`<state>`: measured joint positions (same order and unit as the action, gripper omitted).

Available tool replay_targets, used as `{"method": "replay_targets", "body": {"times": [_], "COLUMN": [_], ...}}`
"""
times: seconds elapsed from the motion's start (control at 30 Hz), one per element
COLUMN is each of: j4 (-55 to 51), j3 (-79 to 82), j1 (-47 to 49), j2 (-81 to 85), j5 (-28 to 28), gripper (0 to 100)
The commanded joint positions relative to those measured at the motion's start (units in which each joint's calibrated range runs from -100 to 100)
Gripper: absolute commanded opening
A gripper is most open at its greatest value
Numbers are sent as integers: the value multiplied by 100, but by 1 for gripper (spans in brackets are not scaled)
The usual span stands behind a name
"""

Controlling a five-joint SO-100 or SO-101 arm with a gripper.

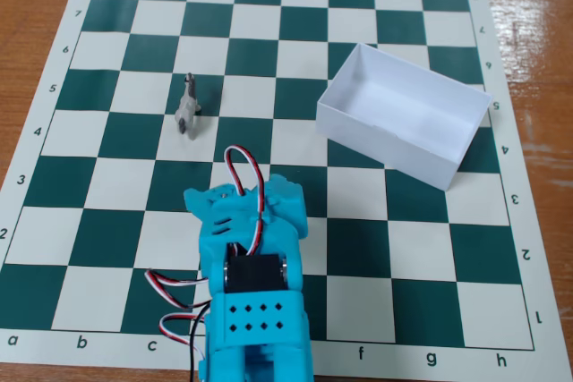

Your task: Grab the toy horse and put it in the box.

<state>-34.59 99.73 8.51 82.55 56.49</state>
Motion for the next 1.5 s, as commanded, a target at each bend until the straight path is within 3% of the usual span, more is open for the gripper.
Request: {"method": "replay_targets", "body": {"times": [0.0, 0.33, 0.67, 0.93, 1.47], "j4": [876, 1972, 2005, 1598, -138], "j3": [18, -601, -2121, -3851, -6609], "j1": [213, 506, 620, 599, 770], "j2": [-326, -2131, -4105, -5600, -7875], "j5": [-367, -929, -1232, -1124, -1603], "gripper": [40, 40, 40, 39, 40]}}
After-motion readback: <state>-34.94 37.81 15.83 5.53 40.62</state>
